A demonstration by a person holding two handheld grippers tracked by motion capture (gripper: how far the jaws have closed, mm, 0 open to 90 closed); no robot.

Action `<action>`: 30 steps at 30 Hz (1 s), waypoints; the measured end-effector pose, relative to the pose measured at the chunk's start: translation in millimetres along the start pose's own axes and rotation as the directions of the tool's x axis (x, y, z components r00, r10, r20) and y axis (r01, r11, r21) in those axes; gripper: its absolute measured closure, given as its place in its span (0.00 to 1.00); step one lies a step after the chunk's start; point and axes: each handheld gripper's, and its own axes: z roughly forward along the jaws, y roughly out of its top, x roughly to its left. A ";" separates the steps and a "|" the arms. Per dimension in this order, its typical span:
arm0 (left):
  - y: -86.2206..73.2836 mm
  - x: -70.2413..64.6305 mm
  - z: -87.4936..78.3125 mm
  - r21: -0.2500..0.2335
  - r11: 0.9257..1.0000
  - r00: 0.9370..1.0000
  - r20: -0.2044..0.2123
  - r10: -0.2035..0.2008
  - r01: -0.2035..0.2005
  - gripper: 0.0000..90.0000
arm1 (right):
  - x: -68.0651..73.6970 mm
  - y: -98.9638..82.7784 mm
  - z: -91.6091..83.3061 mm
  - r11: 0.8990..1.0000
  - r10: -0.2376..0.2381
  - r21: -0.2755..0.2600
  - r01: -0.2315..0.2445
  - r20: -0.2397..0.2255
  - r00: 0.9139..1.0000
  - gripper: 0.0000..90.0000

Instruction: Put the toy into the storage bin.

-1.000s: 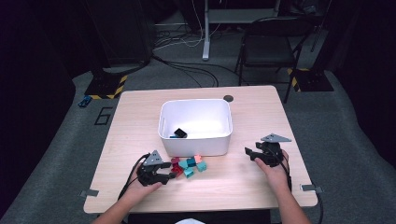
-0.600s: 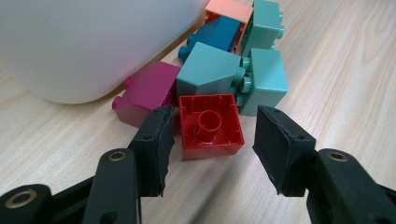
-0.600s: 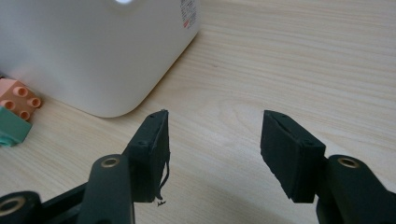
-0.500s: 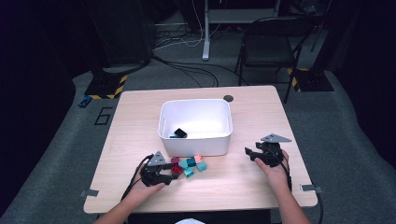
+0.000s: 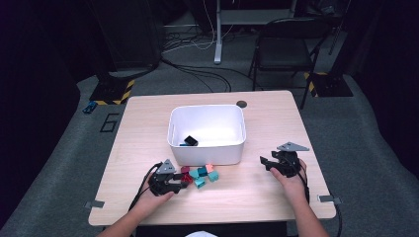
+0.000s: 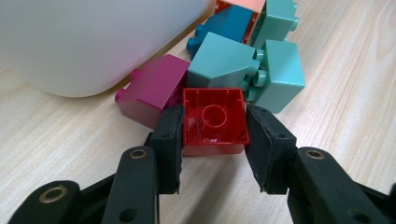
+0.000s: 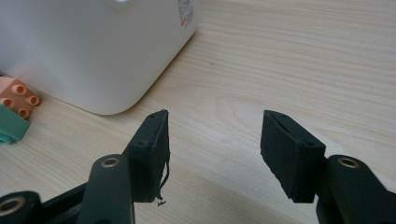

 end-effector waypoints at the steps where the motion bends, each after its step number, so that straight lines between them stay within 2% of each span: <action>1: 0.1 0.5 -0.4 0.003 1.000 1.000 0.000 0.003 -0.003 0.65 | 0.1 0.0 -0.1 1.000 0.001 0.001 -0.001 0.000 1.000 0.46; 8: 0.2 0.7 -1.0 0.004 1.000 1.000 -0.002 0.013 -0.013 0.65 | -0.7 -0.5 -0.1 1.000 -0.004 0.002 0.004 0.002 1.000 0.46; 14: 0.6 -1.2 -3.8 0.013 1.000 1.000 0.020 0.015 -0.015 0.65 | -0.8 -0.6 -0.2 1.000 -0.006 0.000 0.006 0.004 1.000 0.46; 20: 3.6 -2.6 -9.8 -0.006 1.000 0.999 0.029 0.017 -0.017 0.65 | -0.3 -0.8 0.2 1.000 -0.003 0.004 0.003 0.003 1.000 0.46; 26: 8.8 -1.3 -15.7 0.002 1.000 0.999 0.044 0.027 -0.027 0.65 | 0.3 -1.2 1.2 1.000 0.002 0.008 -0.002 0.005 1.000 0.46; 30: 15.0 -0.8 -23.8 -0.010 0.999 0.999 0.043 0.032 -0.032 0.65 | -0.1 -1.6 1.3 1.000 0.005 0.008 -0.005 0.002 1.000 0.46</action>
